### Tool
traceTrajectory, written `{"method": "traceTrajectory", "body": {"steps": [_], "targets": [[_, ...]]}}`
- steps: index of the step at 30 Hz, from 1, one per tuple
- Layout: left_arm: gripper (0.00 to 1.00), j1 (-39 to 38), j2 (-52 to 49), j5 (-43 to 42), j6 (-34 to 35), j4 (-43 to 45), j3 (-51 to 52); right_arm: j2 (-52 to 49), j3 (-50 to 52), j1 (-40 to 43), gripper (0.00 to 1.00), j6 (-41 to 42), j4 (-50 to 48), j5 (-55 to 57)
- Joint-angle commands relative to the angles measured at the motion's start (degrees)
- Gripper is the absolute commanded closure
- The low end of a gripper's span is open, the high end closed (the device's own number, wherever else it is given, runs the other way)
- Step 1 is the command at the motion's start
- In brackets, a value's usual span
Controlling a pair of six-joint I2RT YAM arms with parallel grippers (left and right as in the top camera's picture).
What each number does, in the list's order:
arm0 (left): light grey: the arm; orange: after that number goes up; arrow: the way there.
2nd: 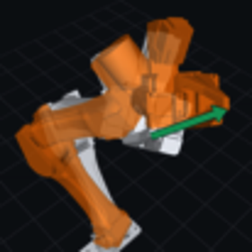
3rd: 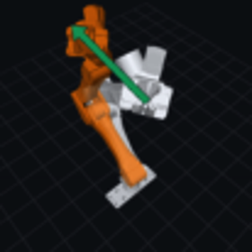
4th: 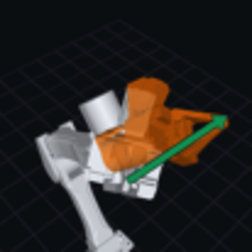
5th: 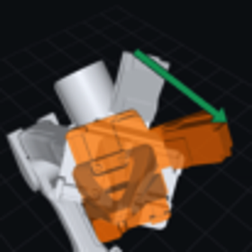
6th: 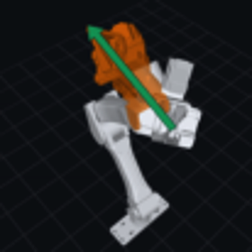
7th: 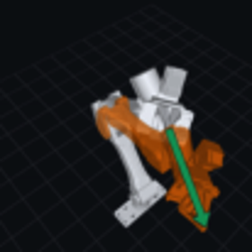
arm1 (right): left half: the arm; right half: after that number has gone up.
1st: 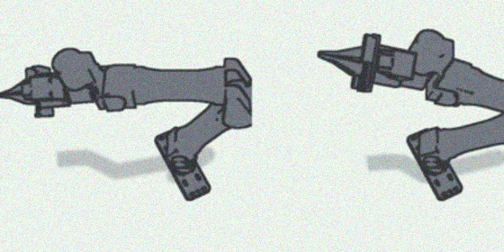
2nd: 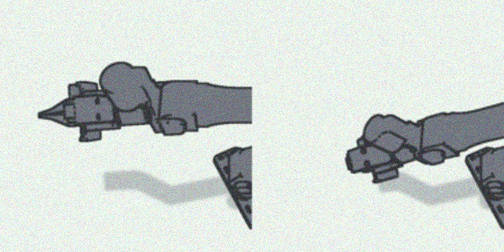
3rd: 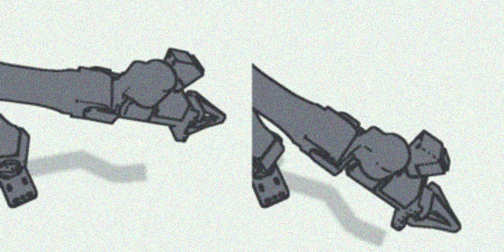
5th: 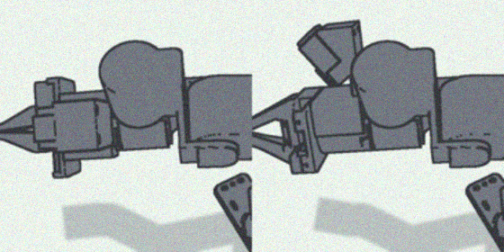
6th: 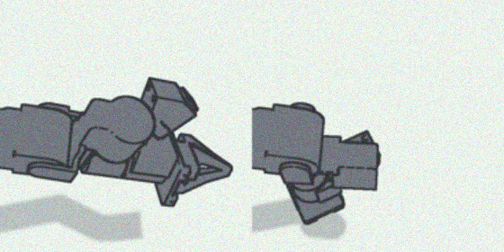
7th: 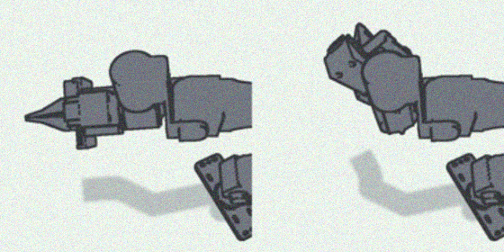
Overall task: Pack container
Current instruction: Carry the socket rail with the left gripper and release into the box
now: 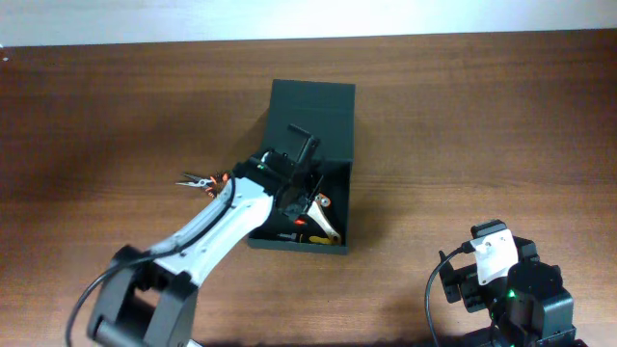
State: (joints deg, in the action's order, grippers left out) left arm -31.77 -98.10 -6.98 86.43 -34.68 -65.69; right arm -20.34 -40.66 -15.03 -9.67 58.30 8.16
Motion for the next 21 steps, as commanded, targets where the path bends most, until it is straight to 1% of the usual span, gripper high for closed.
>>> {"method": "traceTrajectory", "body": {"steps": [1,3,8,10,12,13,16,18,21], "targets": [[0.94,-0.2,-2.2,-1.0,1.4,-0.1,-0.9,0.4,0.3,0.5,0.01,-0.1,-0.2,0.9],[0.94,-0.2,-3.1,-0.9,1.6,-0.3,-0.9,0.4,0.3,0.5,0.01,-0.1,-0.2,0.9],[0.94,-0.2,-4.7,-0.9,5.9,-4.2,-0.9,0.4,0.3,0.5,0.01,-0.1,-0.2,0.9],[0.93,-0.2,-5.2,-0.9,5.9,-4.6,-0.9,0.4,0.3,0.5,0.01,-0.1,-0.2,0.9],[0.83,-0.2,-5.3,-0.9,5.9,-4.6,-0.9,0.4,0.3,0.5,0.01,-0.1,-0.2,0.9],[0.76,-0.2,-5.2,-1.0,5.9,-4.5,-0.9,0.4,0.3,0.5,0.01,-0.1,-0.2,0.9],[0.65,-0.2,-4.6,-1.2,5.9,-4.6,-0.9,0.4,0.3,0.5,0.01,-0.1,-0.2,0.9],[0.6,-0.2,-3.3,-0.6,5.9,-4.6,-0.9,0.4,0.3,0.5,0.01,-0.1,-0.2,0.9],[0.6,-0.2,-0.4,1.4,5.9,-4.6,-0.9,0.4,0.3,0.5,0.01,-0.1,-0.2,0.9]]}}
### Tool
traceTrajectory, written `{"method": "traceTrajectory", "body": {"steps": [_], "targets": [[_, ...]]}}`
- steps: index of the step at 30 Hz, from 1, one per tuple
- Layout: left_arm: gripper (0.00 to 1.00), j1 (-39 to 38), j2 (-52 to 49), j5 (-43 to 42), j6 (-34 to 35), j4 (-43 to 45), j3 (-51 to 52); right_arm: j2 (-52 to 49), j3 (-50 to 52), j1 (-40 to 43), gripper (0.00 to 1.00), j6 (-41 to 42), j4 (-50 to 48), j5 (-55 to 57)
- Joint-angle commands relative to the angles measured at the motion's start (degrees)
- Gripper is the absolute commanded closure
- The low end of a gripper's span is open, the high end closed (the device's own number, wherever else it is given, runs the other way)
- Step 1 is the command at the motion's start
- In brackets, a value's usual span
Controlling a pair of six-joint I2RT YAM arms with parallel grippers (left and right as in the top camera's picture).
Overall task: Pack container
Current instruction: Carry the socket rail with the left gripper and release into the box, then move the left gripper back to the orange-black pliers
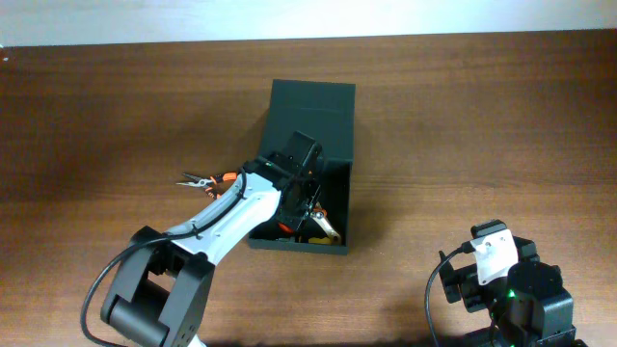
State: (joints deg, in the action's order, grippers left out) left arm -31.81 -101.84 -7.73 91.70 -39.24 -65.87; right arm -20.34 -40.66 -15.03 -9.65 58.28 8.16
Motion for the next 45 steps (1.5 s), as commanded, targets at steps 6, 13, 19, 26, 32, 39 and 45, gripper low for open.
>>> {"method": "traceTrajectory", "body": {"steps": [6,13,19,26,32,39,45], "targets": [[0.56,-0.2,13.0,9.5,0.0,-2.9,-0.7,0.4,0.3,0.5,0.01,-0.1,-0.2,0.9],[0.13,2.1,24.6,21.1,0.0,-10.8,-0.7,0.4,0.3,0.5,0.01,-0.1,-0.2,0.9],[0.01,9.6,26.5,22.1,0.0,-19.9,-0.7,0.4,0.3,0.5,0.01,-0.1,-0.2,0.9],[0.01,18.8,21.0,18.8,-2.3,-23.6,-0.7,0.4,0.3,0.5,0.01,-0.1,-0.2,0.9],[0.01,24.2,11.8,11.7,-15.6,-23.6,-3.1,0.4,0.3,0.5,0.01,-0.1,-0.2,0.9],[0.01,25.6,3.7,8.7,-20.7,-23.6,-6.3,0.4,0.3,0.5,0.01,-0.1,-0.2,0.9],[0.0,25.6,-2.5,8.3,-20.7,-22.9,-7.4,0.4,0.3,0.5,0.01,-0.1,-0.2,0.9]]}}
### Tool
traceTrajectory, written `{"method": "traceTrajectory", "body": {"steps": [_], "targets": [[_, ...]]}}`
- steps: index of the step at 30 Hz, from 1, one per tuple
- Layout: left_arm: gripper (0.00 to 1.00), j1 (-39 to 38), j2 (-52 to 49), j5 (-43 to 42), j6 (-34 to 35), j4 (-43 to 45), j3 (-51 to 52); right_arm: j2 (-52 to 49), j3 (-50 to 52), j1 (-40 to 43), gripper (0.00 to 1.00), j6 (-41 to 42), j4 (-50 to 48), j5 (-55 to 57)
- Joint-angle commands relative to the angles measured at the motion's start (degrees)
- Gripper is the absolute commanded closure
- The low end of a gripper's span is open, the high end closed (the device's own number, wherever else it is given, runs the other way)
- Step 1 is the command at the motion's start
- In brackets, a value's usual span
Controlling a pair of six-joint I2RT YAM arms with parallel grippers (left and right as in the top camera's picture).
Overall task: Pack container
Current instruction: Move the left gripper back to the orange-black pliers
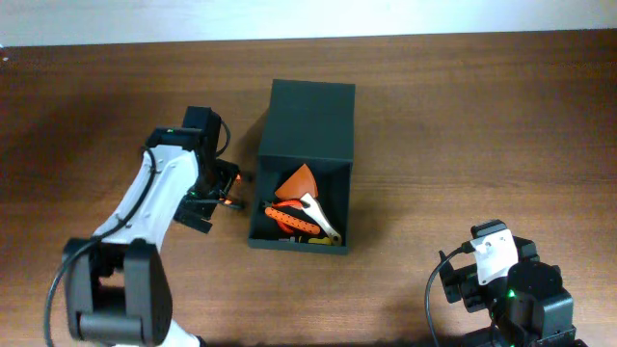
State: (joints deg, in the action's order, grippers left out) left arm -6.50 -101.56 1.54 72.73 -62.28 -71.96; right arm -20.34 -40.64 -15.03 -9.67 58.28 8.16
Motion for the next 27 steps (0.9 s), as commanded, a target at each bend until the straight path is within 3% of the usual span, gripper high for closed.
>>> {"method": "traceTrajectory", "body": {"steps": [1,17,19,27], "targets": [[0.0,0.3,-3.9,-1.0,-1.7,0.3,-1.6,0.4,0.2,0.5,0.01,-0.1,-0.2,0.9],[0.11,1.0,-15.7,-2.5,-2.5,0.8,-9.8,0.4,0.2,0.5,0.01,-0.1,-0.2,0.9],[0.2,1.0,-16.0,-2.4,-2.5,0.8,-9.8,0.4,0.2,0.5,0.01,-0.1,-0.2,0.9],[0.27,1.0,-16.5,-2.5,-2.6,0.7,-9.7,0.4,0.2,0.5,0.01,-0.1,-0.2,0.9]]}}
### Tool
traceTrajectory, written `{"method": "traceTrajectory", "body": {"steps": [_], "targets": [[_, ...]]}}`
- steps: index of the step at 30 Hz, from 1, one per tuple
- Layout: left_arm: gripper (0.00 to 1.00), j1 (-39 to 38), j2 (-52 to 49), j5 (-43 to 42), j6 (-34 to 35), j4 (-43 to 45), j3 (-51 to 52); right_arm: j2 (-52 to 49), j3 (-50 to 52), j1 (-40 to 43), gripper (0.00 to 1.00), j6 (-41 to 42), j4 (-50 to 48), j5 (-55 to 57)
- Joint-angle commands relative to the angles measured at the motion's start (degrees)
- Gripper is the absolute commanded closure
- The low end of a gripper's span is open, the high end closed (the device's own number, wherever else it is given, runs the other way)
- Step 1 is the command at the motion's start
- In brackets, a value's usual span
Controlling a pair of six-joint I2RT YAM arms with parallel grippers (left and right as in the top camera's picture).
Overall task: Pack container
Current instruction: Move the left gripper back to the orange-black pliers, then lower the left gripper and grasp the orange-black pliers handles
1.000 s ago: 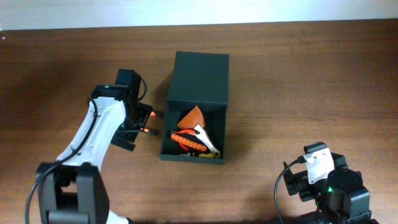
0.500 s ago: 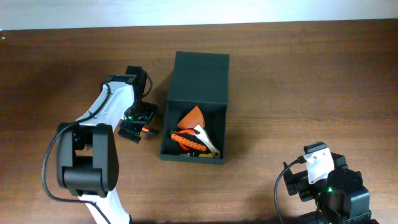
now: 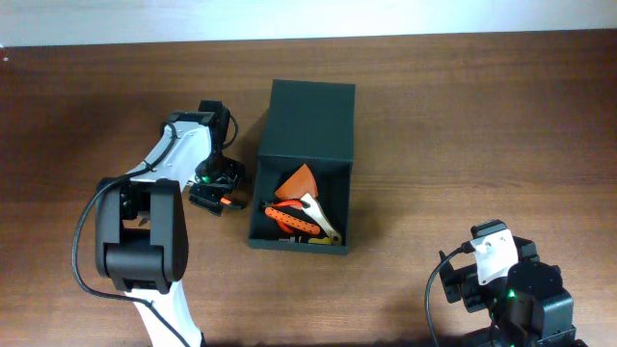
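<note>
A dark container point(image 3: 310, 116) lies open in the middle of the table. Inside it are an orange triangular piece point(image 3: 301, 180), an orange-handled tool point(image 3: 289, 219) and a cream-handled tool point(image 3: 322, 221). My left gripper point(image 3: 215, 189) points down just outside the container's left wall. It covers the orange-handled pliers point(image 3: 224, 200), of which only a bit of orange shows. Whether the fingers are closed on the pliers is hidden by the wrist. My right gripper point(image 3: 490, 253) is folded back at the near right corner, and its fingers are not discernible.
The brown wooden table point(image 3: 463, 125) spreads all around the container. The left arm's base point(image 3: 135, 251) stands at the near left, and its white links rise towards the container. The right arm's base point(image 3: 511, 294) sits at the near right edge.
The left arm has swung round, its lower links now closer to the middle. The gripper stays over the pliers beside the container's left wall, shifted slightly towards it. The right arm is unchanged.
My left gripper was first inside the container, above its contents, with the pliers lying on the table to the left. A moment later it was deeper in the container. Then it was outside, over the pliers, and it is still there now.
</note>
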State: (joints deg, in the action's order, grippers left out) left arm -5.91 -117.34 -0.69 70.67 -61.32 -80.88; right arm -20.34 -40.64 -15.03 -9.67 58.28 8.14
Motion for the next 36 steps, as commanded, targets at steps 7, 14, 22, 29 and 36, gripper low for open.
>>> {"method": "traceTrajectory", "body": {"steps": [7,14,22,29,36], "targets": [[0.27,0.5,-0.7,-0.6,-0.5,0.1,1.0,0.4,0.2,0.5,0.01,-0.1,-0.2,0.9],[0.33,0.5,-0.7,-1.3,-0.5,1.7,3.5,0.4,0.2,0.5,0.01,-0.1,-0.2,0.9],[0.56,0.4,-0.7,-1.9,-0.5,3.9,5.0,0.4,0.2,0.5,0.01,-0.1,-0.2,0.9],[0.7,0.4,-0.7,-2.0,-0.5,5.0,5.0,0.4,0.2,0.5,0.01,-0.1,-0.2,0.9],[0.77,0.4,-0.7,-2.6,-0.5,5.8,5.0,0.4,0.2,0.5,0.01,-0.1,-0.2,0.9]]}}
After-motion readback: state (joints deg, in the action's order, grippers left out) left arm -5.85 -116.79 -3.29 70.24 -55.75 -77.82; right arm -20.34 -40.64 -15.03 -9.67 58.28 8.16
